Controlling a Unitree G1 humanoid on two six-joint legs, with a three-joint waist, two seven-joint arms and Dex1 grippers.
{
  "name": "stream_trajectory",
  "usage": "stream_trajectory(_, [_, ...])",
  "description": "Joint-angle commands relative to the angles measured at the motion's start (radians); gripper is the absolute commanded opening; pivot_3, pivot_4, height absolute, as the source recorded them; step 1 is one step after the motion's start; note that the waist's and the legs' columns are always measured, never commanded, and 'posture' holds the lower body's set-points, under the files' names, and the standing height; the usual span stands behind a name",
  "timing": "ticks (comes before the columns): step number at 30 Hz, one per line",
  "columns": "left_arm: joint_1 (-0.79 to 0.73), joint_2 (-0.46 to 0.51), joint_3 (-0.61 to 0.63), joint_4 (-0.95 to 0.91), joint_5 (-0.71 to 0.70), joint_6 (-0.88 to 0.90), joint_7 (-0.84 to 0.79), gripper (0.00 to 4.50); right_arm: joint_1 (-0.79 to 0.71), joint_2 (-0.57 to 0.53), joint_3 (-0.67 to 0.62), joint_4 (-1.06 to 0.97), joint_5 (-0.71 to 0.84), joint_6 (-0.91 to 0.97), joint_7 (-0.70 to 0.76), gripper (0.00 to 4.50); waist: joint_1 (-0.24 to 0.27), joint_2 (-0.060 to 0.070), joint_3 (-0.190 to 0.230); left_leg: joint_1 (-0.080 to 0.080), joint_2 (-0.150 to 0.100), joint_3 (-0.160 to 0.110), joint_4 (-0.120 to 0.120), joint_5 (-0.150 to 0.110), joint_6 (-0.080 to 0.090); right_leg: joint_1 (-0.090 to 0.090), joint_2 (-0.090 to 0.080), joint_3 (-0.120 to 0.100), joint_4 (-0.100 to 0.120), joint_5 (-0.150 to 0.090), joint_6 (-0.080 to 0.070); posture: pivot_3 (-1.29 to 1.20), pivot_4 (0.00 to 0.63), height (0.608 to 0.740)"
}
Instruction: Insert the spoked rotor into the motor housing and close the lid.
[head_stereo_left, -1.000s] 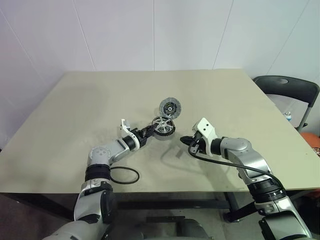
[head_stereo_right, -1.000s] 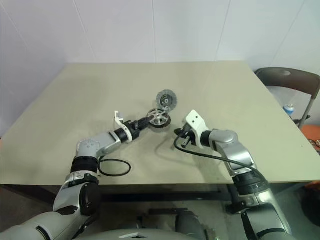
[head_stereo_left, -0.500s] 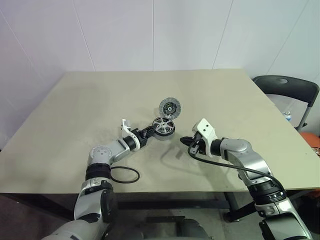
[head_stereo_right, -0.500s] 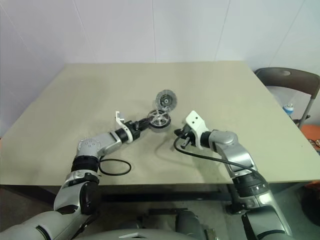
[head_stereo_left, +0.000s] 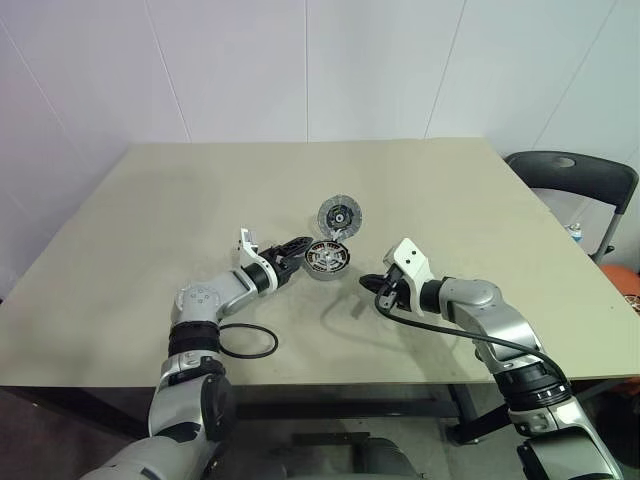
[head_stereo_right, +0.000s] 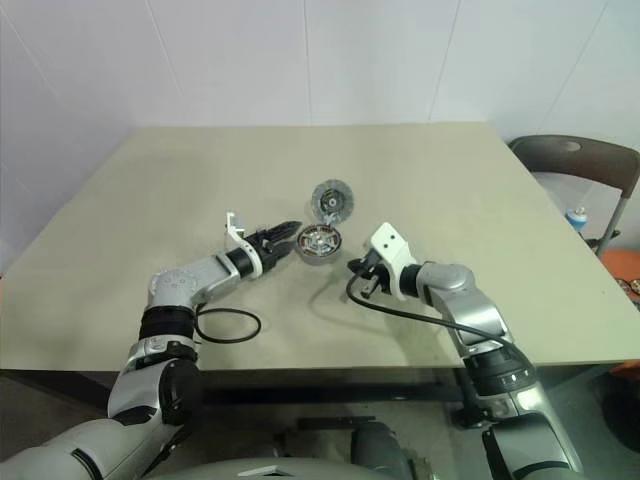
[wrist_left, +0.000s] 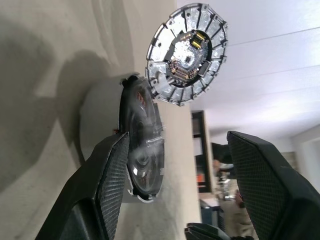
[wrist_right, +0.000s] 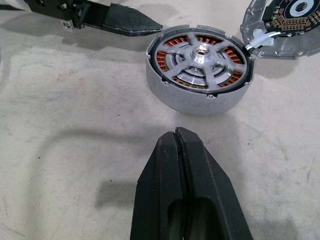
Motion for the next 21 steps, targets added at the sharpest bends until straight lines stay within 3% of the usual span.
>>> stream_trajectory(1, [-0.001,0.03,-0.007,-0.12,-0.011,0.066,0.044,3.33,-0.019,0.009,-0.02,-0.021,0.015,-0.012,0.0,0.0,0.0,0.0,0.0,0.0,0.0,0.0,0.0,0.0,0.0,0.0,0.0,0.0,0.0,0.0,0.0,0.0,0.0,0.74])
stream_trajectory(4, [0.021,0.066,-0.016,-0.219,-0.018,0.151,0.085,3.33,-0.023,0.012,-0.017,-0.015,0.014,-0.015,0.002,0.0,-0.001,0.0,0.0,0.0,0.0,0.0,0.0,0.0,0.0,0.0,0.0,0.0,0.0,0.0,0.0,0.0,0.0,0.74])
stream_trajectory(8, [0.096,0.178,-0.223,-0.413,0.138,0.062,-0.031,3.33,-0.029,0.017,-0.015,-0.005,0.012,-0.019,0.005,0.0,-0.002,0.0,0.0,0.0,0.0,0.0,-0.001,0.0,0.0,-0.001,0.0,0.0,0.001,0.0,0.0,0.0,0.0,0.74])
stream_trajectory(11, [0.136,0.197,-0.365,-0.459,0.285,-0.205,-0.196,2.71,-0.036,0.026,-0.008,0.002,0.009,-0.02,0.005,0.0,0.008,0.0,0.0,0.0,0.0,0.001,0.0,0.0,0.0,0.0,0.0,0.0,0.0,0.0,0.0,0.0,0.0,0.74])
stream_trajectory(14, [0.16,0.167,-0.438,-0.446,0.372,-0.411,-0.311,1.77,-0.041,0.03,-0.007,0.006,0.007,-0.02,0.007,0.0,0.021,0.0,0.0,0.0,0.0,0.003,0.0,0.0,0.0,0.001,0.0,0.0,-0.001,0.0,0.0,0.0,0.0,0.74])
stream_trajectory(19, [0.15,0.12,-0.526,-0.307,0.524,-0.629,-0.359,0.07,-0.047,0.04,-0.006,0.013,0.003,-0.022,0.004,0.0,0.023,0.0,0.0,0.0,0.0,0.003,0.0,0.0,0.0,0.0,0.0,-0.001,-0.001,0.0,0.0,0.0,0.0,0.74])
stream_trajectory(21, [0.135,0.104,-0.542,-0.241,0.567,-0.689,-0.371,0.03,-0.049,0.045,-0.006,0.012,0.004,-0.02,0.001,0.0,0.021,0.0,0.0,0.0,0.0,0.003,0.0,0.0,0.0,0.001,0.0,0.0,-0.001,0.0,0.0,0.0,0.0,0.74])
